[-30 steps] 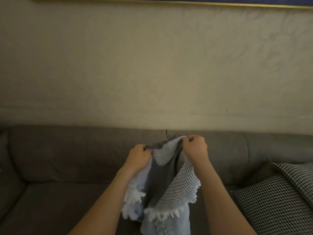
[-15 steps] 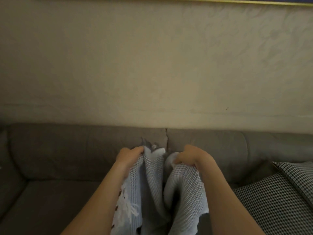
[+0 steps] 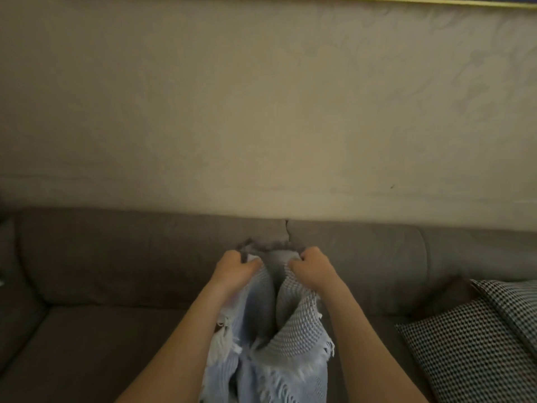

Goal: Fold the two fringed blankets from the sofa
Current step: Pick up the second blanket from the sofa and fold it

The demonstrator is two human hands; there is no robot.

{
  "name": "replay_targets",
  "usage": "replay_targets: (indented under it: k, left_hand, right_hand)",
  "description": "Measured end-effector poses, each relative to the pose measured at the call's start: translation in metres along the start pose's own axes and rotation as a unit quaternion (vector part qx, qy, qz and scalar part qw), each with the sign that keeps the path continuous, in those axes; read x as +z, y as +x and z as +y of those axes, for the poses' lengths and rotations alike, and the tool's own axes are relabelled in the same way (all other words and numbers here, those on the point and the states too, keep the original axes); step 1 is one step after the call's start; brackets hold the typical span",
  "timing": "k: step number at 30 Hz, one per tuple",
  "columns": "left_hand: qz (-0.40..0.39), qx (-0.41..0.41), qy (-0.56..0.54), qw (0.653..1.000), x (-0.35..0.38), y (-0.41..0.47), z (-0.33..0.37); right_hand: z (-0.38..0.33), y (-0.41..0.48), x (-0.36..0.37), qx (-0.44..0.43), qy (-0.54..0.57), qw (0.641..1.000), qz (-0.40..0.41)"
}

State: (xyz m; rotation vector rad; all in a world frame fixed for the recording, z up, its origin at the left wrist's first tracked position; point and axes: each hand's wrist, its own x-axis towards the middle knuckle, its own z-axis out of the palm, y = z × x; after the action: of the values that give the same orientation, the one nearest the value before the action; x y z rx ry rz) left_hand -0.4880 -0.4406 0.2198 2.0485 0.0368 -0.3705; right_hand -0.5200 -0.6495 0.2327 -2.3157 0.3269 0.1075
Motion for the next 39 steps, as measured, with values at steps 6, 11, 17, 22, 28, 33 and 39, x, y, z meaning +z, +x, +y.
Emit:
replay_targets:
  k: [6,11,17,22,28,33,39]
  left_hand:
    - [-0.050,0.028,0.053,0.997,0.026,-0.008,0.000]
    - [-0.026,-0.029,-0.061,0.997,0.039,-0.008,-0.003]
    - [-0.045,-0.068,-0.123,0.989,0.038,-0.004,-0.001]
    - [0.035,-0.058,-0.087,0.994,0.039,0.004,0.001]
    - [0.100,-0.070,-0.035,0.992,0.033,0.015,0.007]
    - [0.162,-0.085,-0.042,0.982,0.029,0.021,0.003]
    - [0.156,-0.093,-0.047,0.982,0.022,0.024,-0.002]
  right_hand:
    - [-0.003,-0.009,0.026,-0.068,0.043,0.996,0.048]
    - [-0.005,-0.011,0.035,-0.094,0.022,0.995,0.004]
    - [-0.010,-0.013,0.028,-0.157,-0.061,0.983,-0.073]
    - [-0.003,-0.012,0.030,-0.170,0.040,0.984,-0.026]
    - [0.031,-0.014,0.035,-0.087,0.073,0.978,-0.177]
    - [0.044,-0.025,0.019,-0.027,-0.048,0.955,-0.290]
    - [0.050,-0.023,0.020,-0.035,0.029,0.970,-0.240]
